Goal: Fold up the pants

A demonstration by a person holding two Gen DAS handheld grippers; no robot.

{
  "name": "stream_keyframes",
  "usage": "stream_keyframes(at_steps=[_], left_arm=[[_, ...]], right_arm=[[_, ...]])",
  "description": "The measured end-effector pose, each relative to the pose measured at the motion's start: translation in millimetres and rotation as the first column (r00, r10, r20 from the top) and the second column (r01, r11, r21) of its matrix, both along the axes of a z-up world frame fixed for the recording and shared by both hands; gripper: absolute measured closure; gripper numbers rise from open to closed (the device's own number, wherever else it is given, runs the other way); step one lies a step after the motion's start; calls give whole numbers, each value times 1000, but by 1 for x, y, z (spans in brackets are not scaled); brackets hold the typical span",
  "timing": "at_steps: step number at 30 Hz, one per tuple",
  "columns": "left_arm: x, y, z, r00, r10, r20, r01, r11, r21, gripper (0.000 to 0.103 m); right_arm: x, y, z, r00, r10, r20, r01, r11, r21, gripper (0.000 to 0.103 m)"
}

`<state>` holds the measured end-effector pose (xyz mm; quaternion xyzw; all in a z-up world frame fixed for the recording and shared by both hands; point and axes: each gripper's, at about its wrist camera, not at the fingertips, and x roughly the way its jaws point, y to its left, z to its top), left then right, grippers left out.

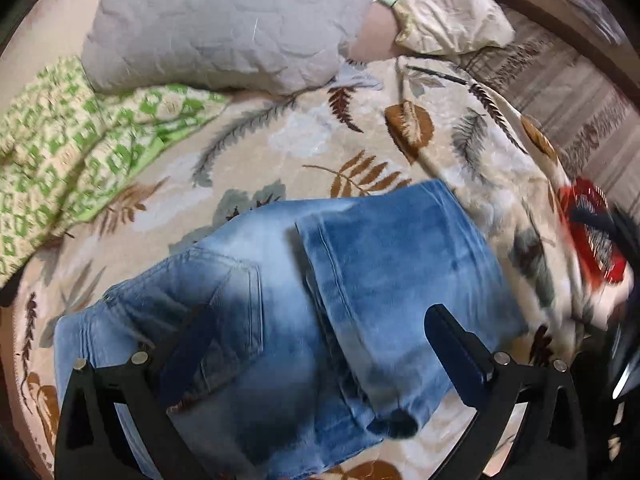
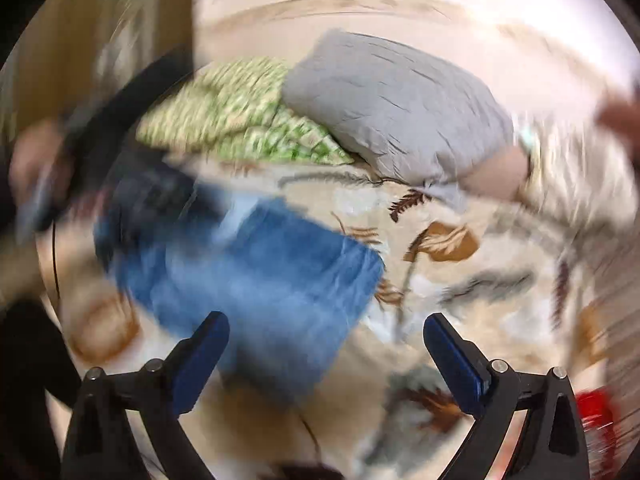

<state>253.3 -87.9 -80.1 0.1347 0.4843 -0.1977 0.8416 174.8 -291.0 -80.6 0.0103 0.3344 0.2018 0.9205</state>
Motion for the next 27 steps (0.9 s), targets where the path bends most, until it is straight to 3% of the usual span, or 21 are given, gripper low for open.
stream_keyframes(at_steps=[1, 4, 8, 12, 18, 23, 27], left_arm=[[-7, -1, -1, 1000, -10, 17, 10, 1000, 1, 0], [-31, -8, -6, 993, -70, 93, 68, 997, 20, 0], [-54, -21, -11, 972, -148, 181, 142, 989, 48, 0], [-62, -33, -15, 955, -215, 203, 216, 976, 19, 0], [-68, -53, -43, 936, -338, 96, 329, 939, 99, 0], [-77, -55, -79, 909, -408, -81, 416, 895, 159, 0], [-77, -47, -83, 918, -389, -82, 396, 909, 129, 0]], right_arm=[[20, -6, -4, 997, -20, -74, 27, 996, 87, 4], [55, -14, -18, 982, -43, -184, 85, 971, 225, 4], [90, -9, -32, 963, -78, -258, 135, 968, 213, 4], [112, 2, -44, 956, -109, -273, 150, 979, 137, 4], [125, 6, -62, 942, -217, -257, 211, 976, -53, 4], [136, 0, -76, 925, -255, -282, 230, 966, -119, 4], [139, -2, -83, 919, -264, -292, 235, 963, -132, 4]])
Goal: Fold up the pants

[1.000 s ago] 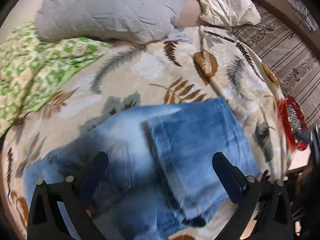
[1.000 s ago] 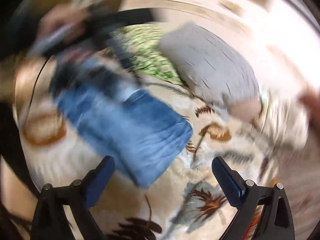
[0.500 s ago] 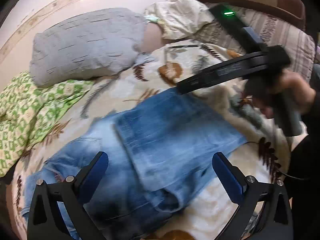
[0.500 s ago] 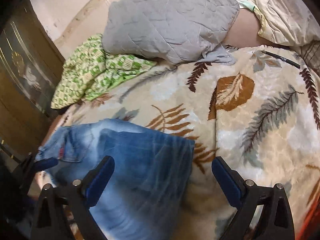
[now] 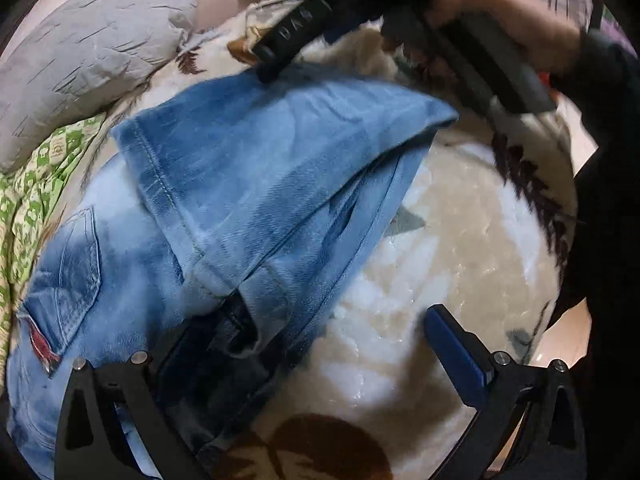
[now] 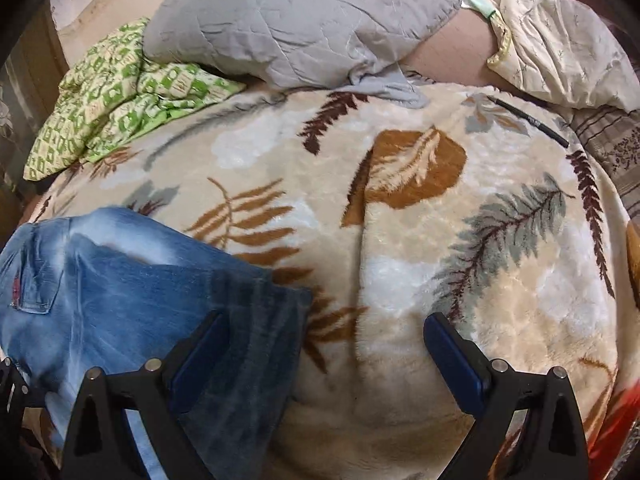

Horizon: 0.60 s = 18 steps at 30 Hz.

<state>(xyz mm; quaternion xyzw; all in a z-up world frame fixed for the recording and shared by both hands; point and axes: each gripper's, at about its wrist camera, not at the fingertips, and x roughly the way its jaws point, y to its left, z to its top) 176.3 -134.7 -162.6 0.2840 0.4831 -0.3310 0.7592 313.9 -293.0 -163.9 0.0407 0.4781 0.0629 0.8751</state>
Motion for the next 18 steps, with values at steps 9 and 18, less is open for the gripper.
stream_keyframes(at_steps=[9, 18], left_arm=[[-6, 44, 61, 980, 177, 91, -160, 973, -165, 0], [-12, 152, 89, 764, 637, 109, -590, 756, -285, 0]], right_arm=[[-25, -12, 33, 997, 2, 71, -12, 989, 144, 4], [-72, 2, 67, 969, -15, 248, -24, 988, 152, 4]])
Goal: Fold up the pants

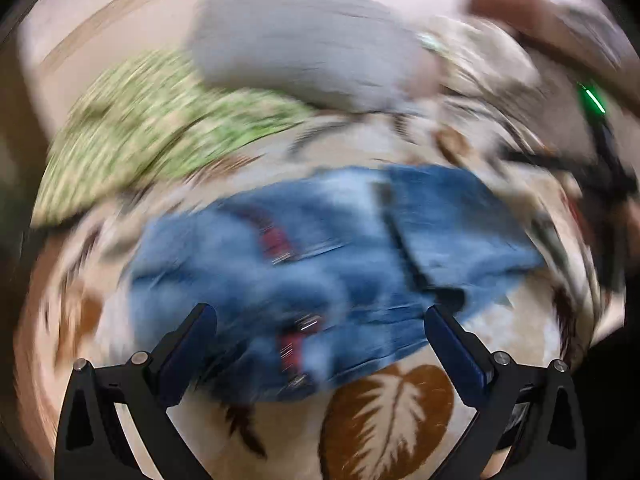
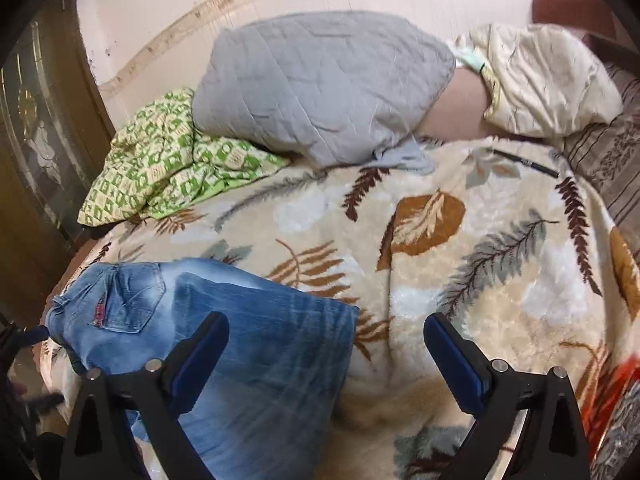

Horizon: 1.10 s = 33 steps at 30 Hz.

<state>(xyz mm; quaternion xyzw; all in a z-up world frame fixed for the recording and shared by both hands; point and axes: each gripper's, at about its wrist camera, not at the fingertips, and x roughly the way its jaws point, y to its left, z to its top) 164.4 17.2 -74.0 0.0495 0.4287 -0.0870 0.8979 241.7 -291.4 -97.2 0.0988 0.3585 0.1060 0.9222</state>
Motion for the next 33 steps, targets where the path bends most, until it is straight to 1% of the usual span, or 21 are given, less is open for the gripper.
stream_keyframes(at_steps=[2, 3, 5, 6, 8, 9, 10, 13, 14, 15, 16, 18, 19, 21, 26, 27, 28, 29, 30, 32, 33], left_arm=[[-2, 28, -7, 993, 103, -52, -108, 990, -92, 0], [-2, 44, -13, 983, 161, -87, -174, 971, -167, 0], [-5, 57, -24, 967, 218, -133, -246, 936, -253, 0], [-6, 65, -29, 956, 246, -161, -286, 906, -313, 0], [-8, 79, -42, 931, 294, -218, -362, 825, -433, 0], [-11, 86, -49, 915, 319, -246, -402, 772, -493, 0], [-15, 92, -56, 901, 339, -270, -434, 710, -555, 0], [-17, 101, -75, 862, 371, -344, -505, 580, -639, 0], [-18, 104, -80, 853, 374, -364, -520, 552, -652, 0], [-19, 106, -87, 835, 385, -393, -548, 522, -654, 0], [-21, 108, -93, 826, 392, -405, -560, 492, -666, 0], [-22, 113, -100, 823, 399, -405, -559, 439, -704, 0], [-21, 115, -102, 826, 405, -392, -548, 416, -726, 0], [-16, 115, -106, 837, 407, -366, -519, 379, -766, 0], [-1, 115, -109, 834, 435, -340, -493, 309, -813, 0], [1, 115, -109, 838, 433, -334, -476, 280, -834, 0], [1, 118, -107, 844, 427, -324, -458, 261, -850, 0], [6, 119, -107, 846, 426, -320, -450, 250, -857, 0], [8, 119, -108, 840, 432, -328, -458, 240, -856, 0], [16, 117, -110, 817, 446, -366, -511, 266, -817, 0], [21, 115, -110, 800, 461, -384, -541, 279, -793, 0]], right_arm=[[-8, 7, -1, 1000, 4, 15, -4, 1000, -4, 4], [-11, 10, -1, 1000, 9, 21, -8, 1000, -11, 4], [-16, 15, 0, 999, 19, 33, -18, 1000, -23, 4], [-19, 17, 1, 999, 22, 43, -20, 999, -29, 4], [-24, 18, 3, 998, 26, 63, -25, 999, -23, 4], [-27, 18, 4, 997, 25, 77, -23, 1000, -20, 4], [-30, 18, 7, 995, 25, 93, -24, 1000, -16, 4], [-34, 14, 11, 993, 18, 118, -17, 1000, -5, 4], [-35, 12, 11, 993, 16, 120, -16, 1000, 0, 4], [-35, 10, 12, 993, 12, 121, -13, 1000, 6, 4], [-35, 7, 12, 993, 5, 120, -7, 1000, 15, 4], [-34, 2, 11, 993, -6, 115, 2, 999, 37, 4], [-33, -1, 10, 994, -13, 110, 7, 999, 53, 4], [-31, -5, 10, 995, -23, 102, 15, 996, 83, 4], [-33, -9, 11, 993, -30, 112, 18, 994, 105, 4], [-33, -8, 11, 993, -27, 113, 16, 995, 102, 4], [-33, -8, 11, 993, -24, 113, 13, 995, 99, 4], [-34, -7, 11, 993, -24, 113, 13, 995, 96, 4], [-33, -6, 10, 994, -23, 111, 12, 996, 94, 4], [-33, -4, 10, 994, -18, 108, 8, 996, 91, 4], [-34, -2, 10, 994, -14, 111, 4, 996, 89, 4]])
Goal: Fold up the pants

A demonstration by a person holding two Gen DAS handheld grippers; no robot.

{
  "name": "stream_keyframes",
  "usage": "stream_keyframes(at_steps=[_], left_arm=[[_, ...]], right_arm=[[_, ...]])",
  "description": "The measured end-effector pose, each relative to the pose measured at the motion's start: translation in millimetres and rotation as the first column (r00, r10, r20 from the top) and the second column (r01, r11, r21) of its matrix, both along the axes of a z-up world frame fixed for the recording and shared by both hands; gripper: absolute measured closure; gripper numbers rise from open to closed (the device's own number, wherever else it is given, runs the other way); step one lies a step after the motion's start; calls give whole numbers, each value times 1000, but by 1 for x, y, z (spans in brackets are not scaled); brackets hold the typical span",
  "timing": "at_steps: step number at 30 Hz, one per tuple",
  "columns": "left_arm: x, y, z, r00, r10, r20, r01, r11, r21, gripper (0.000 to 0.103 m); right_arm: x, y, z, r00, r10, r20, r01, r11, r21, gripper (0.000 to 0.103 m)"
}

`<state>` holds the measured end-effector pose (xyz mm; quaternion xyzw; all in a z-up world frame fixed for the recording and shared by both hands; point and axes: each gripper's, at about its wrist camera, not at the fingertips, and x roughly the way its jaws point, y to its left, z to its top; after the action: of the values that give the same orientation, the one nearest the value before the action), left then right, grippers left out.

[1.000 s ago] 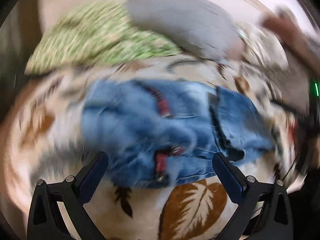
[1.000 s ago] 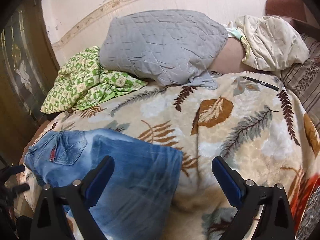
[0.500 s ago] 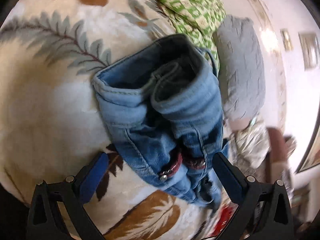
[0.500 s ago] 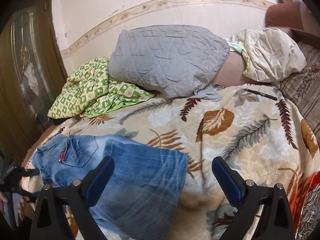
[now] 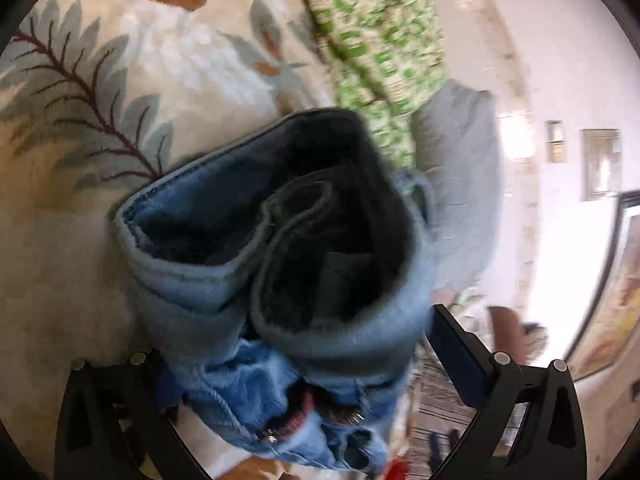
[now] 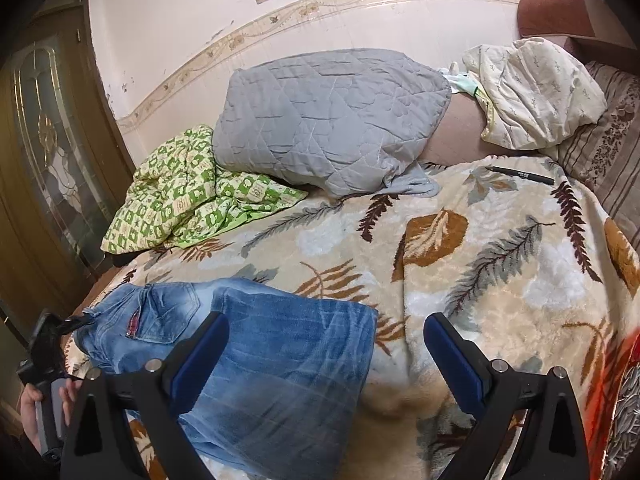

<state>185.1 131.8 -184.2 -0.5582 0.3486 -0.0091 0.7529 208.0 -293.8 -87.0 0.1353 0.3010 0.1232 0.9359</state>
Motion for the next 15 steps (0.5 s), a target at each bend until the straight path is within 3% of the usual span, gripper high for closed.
stream_keyframes(at_steps=[2, 4, 6, 9, 12, 15], left_arm=[[1, -2, 3, 1000, 15, -12, -15, 1000, 13, 0], [-9, 2, 2, 998, 55, -25, -55, 998, -3, 12], [-16, 3, 0, 993, 66, -97, -62, 997, 40, 55], [-20, 1, 4, 994, 32, -107, -21, 995, 101, 70], [-22, -3, 13, 995, 21, -96, -9, 992, 127, 77], [-28, -11, 30, 997, 9, -77, 7, 979, 202, 81]], right_arm=[[-2, 1, 1, 1000, 3, 11, -3, 1000, -9, 4], [-5, 2, 3, 1000, -1, 28, 2, 1000, -25, 4], [-7, 0, 4, 999, -9, 36, 10, 1000, -29, 4], [-9, -5, 3, 999, -26, 31, 26, 1000, -14, 4], [-11, -8, 4, 999, -37, 36, 37, 999, 0, 4], [-15, -11, 5, 998, -44, 49, 44, 999, 1, 4]])
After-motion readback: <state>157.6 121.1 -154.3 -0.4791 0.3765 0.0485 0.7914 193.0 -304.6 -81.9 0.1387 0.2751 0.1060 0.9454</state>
